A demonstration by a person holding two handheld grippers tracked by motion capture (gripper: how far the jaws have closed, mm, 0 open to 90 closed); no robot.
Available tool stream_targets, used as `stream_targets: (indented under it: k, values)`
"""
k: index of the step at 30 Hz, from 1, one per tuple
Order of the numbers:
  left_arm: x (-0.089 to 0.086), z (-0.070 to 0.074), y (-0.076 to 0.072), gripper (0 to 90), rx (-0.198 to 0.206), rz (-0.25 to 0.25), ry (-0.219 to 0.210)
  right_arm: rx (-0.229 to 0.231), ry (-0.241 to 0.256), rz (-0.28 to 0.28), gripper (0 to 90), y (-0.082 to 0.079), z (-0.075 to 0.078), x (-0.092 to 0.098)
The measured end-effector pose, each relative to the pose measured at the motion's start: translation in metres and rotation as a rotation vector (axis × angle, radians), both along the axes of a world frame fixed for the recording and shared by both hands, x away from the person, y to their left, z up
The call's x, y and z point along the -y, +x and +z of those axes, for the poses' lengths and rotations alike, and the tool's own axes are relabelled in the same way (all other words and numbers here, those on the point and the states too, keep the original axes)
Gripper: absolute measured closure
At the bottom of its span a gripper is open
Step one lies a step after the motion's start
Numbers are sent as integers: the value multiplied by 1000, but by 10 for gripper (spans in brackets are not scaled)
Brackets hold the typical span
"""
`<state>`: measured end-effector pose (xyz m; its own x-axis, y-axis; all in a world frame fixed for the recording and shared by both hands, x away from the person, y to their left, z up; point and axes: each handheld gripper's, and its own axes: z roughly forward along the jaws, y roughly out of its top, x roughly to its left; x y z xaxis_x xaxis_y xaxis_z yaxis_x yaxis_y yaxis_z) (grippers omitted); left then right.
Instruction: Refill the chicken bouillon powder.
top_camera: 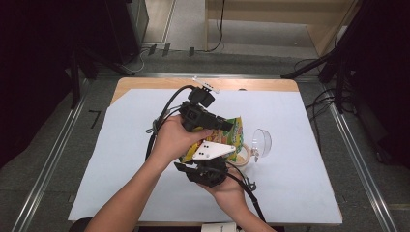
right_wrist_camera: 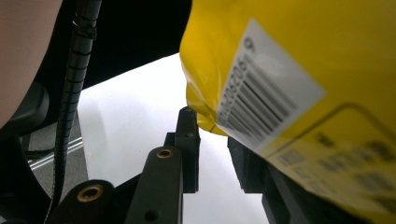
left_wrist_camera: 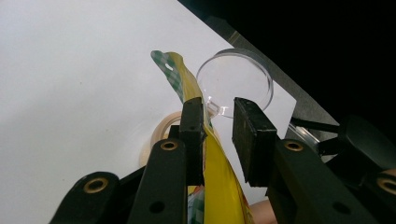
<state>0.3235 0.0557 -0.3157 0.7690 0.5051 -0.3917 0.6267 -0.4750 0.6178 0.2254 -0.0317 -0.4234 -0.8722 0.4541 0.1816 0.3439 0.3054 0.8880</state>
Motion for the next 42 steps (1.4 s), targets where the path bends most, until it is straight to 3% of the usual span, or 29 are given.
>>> stream_targets:
  k: [23, 30, 34, 42]
  values:
    - [-1, 3, 1, 738, 4, 3, -5, 3, 3, 6, 754, 1, 4, 0]
    - [1, 4, -2, 736, 15, -3, 3, -22, 2, 7, 748, 0, 4, 0]
    - [3, 5, -4, 736, 18, -10, 13, 6, 4, 4, 749, 0, 2, 0]
    - [4, 4, -3, 736, 26, -2, 12, -3, 7, 6, 748, 1, 2, 0]
